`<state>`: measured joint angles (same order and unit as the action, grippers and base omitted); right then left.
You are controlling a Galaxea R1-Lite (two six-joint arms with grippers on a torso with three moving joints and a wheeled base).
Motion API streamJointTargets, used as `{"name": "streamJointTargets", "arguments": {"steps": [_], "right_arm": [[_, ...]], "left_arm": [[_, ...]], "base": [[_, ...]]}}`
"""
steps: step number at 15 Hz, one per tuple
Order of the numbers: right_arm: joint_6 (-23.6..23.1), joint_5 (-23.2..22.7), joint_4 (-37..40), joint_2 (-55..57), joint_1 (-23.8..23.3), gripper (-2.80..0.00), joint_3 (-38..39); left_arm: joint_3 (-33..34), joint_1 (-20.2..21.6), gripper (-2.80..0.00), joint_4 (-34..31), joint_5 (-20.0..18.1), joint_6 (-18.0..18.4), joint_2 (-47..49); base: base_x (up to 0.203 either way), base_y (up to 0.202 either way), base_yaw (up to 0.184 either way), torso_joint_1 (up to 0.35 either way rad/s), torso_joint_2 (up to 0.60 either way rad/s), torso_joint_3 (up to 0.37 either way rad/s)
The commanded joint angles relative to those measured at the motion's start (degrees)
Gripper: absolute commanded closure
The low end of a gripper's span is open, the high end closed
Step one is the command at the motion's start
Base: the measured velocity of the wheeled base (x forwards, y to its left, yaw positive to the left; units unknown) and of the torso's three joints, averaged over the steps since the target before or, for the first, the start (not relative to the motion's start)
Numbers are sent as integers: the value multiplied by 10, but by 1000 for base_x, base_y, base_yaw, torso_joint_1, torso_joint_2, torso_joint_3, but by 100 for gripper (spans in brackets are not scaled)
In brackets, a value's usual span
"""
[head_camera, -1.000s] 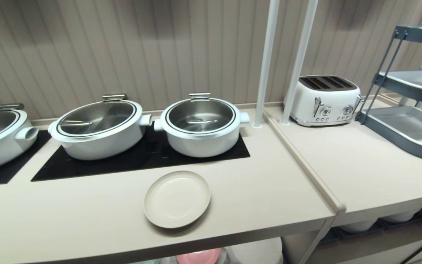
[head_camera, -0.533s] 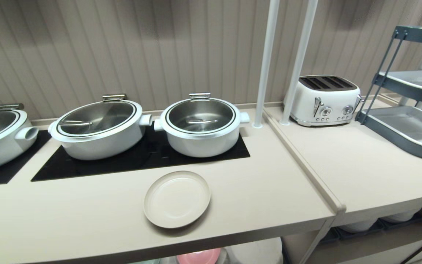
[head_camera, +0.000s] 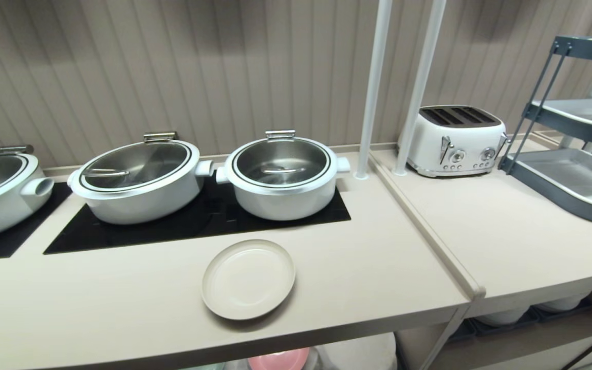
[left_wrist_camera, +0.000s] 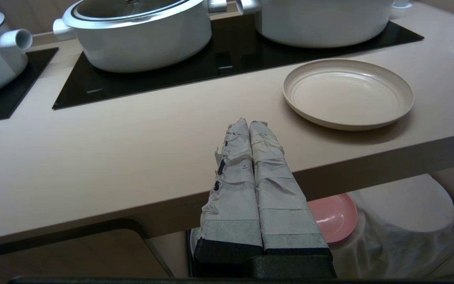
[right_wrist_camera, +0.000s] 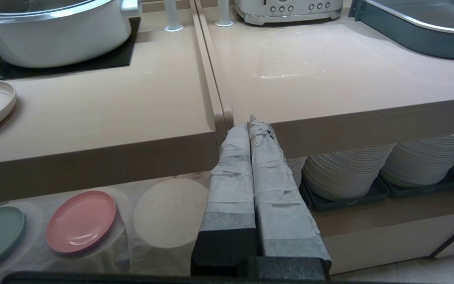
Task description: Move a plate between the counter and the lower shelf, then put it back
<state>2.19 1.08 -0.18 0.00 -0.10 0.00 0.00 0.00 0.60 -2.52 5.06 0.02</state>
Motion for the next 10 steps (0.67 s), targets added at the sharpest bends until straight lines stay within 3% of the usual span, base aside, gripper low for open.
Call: {"name": "streamJointTargets", "arguments": {"steps": [1, 10], "right_arm": [[0, 0, 0, 0, 0, 0, 0], [0, 0, -1, 0, 0, 0, 0]], "left_arm": [[0, 0, 0, 0, 0, 0, 0], [0, 0, 0, 0, 0, 0, 0]], "base": [[0, 0, 0, 0, 0, 0], [0, 0, 0, 0, 0, 0]]}}
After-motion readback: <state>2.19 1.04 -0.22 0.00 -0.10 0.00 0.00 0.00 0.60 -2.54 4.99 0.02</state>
